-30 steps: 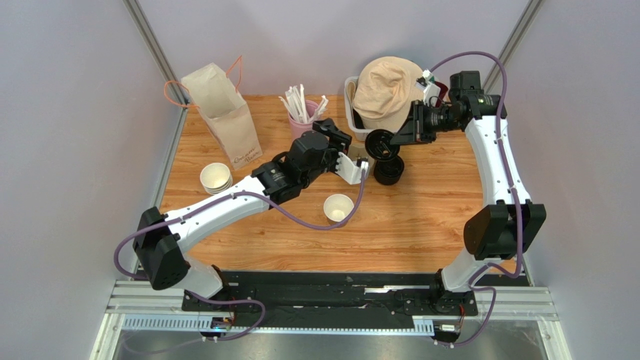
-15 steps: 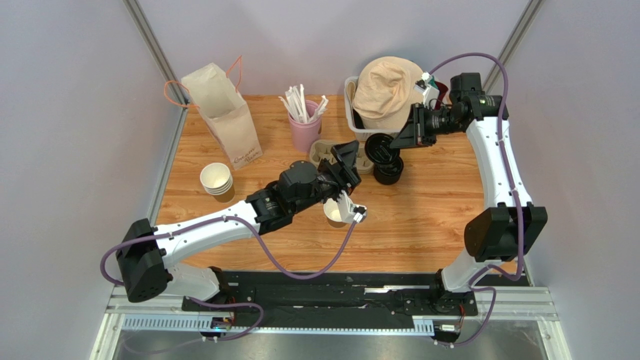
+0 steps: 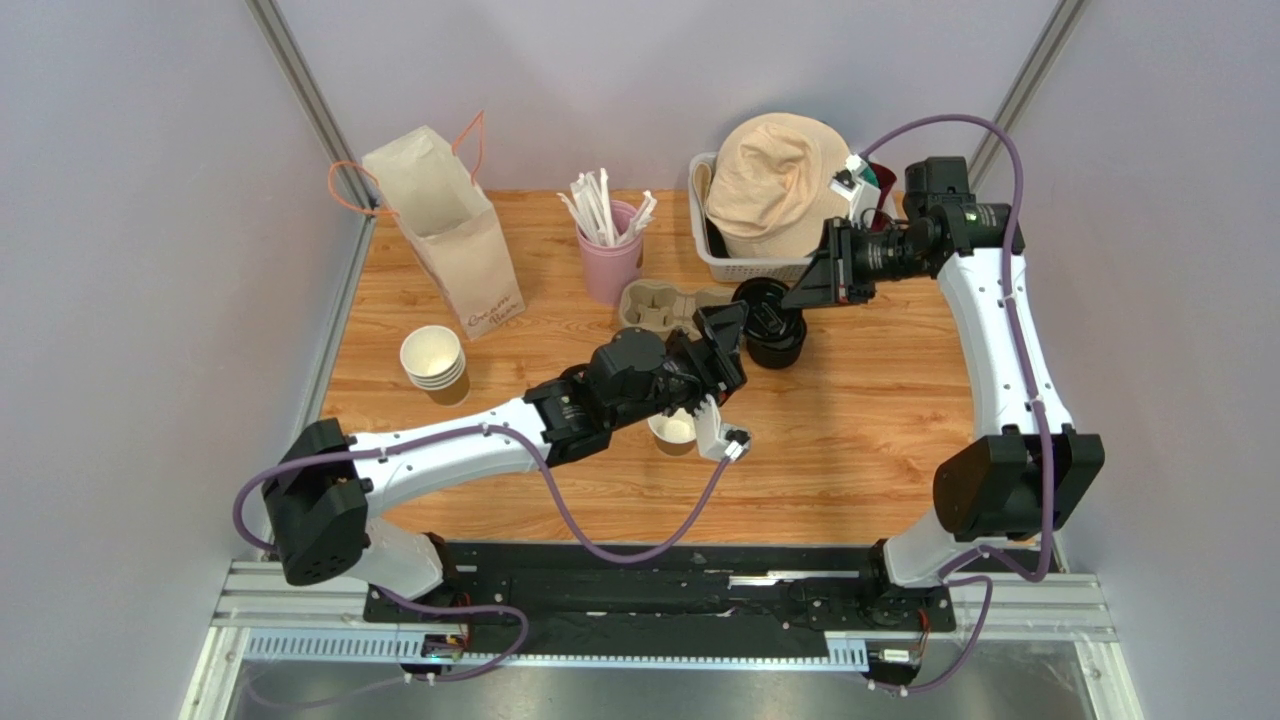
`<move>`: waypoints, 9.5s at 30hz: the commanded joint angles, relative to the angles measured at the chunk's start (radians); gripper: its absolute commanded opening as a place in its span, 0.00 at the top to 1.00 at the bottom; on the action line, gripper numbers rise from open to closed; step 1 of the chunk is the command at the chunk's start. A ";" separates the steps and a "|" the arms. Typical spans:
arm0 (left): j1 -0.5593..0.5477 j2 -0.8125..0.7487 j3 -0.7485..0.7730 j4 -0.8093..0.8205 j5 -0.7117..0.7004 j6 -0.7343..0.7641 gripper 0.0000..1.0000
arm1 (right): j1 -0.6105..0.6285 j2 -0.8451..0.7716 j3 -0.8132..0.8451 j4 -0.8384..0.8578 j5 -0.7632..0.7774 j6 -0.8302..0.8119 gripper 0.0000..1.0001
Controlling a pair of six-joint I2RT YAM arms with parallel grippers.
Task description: Pack the takeout coffee
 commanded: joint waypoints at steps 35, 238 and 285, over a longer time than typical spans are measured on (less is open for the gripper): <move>-0.054 0.073 0.108 0.012 0.007 -0.055 0.65 | 0.039 -0.122 -0.084 -0.034 -0.097 -0.107 0.76; 1.031 -0.401 0.447 -0.970 0.142 -1.459 0.01 | 0.837 0.429 0.188 -0.096 0.933 -0.469 0.99; 1.051 -0.396 0.427 -0.953 0.190 -1.489 0.01 | 0.864 0.424 0.222 -0.321 0.980 -0.511 0.99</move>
